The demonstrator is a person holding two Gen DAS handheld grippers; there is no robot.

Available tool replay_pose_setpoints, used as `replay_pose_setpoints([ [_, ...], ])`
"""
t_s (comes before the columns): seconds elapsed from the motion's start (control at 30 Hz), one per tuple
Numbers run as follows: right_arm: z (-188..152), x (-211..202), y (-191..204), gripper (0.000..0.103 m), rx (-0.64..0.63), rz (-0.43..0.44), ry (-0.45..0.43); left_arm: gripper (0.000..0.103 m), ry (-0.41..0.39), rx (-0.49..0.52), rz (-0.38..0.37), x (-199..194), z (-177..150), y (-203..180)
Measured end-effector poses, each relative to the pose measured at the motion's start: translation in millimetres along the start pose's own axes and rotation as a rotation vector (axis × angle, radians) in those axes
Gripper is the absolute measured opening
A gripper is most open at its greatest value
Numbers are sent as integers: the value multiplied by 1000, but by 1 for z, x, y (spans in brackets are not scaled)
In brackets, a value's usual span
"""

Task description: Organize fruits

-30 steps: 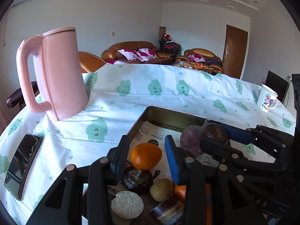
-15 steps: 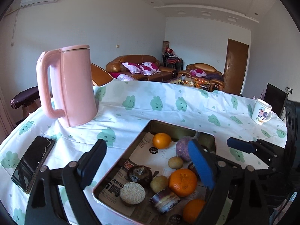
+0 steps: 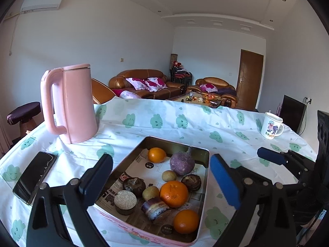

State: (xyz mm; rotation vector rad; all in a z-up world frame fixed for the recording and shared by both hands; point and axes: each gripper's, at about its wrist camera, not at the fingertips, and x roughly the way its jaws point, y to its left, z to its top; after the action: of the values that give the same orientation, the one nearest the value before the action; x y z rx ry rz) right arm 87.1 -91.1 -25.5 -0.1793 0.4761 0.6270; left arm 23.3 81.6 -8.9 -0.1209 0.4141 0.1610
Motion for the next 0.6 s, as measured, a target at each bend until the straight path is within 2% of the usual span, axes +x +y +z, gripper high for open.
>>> replay_pose_setpoints([
  [0.2,-4,-22,-7,82,8,-27,-32,100,-2,1,-8,-3,-3,-9],
  [0.6,-6,-43,-20,82,39,-48,-70,103,-1,10,-27,-9,-6,-20],
])
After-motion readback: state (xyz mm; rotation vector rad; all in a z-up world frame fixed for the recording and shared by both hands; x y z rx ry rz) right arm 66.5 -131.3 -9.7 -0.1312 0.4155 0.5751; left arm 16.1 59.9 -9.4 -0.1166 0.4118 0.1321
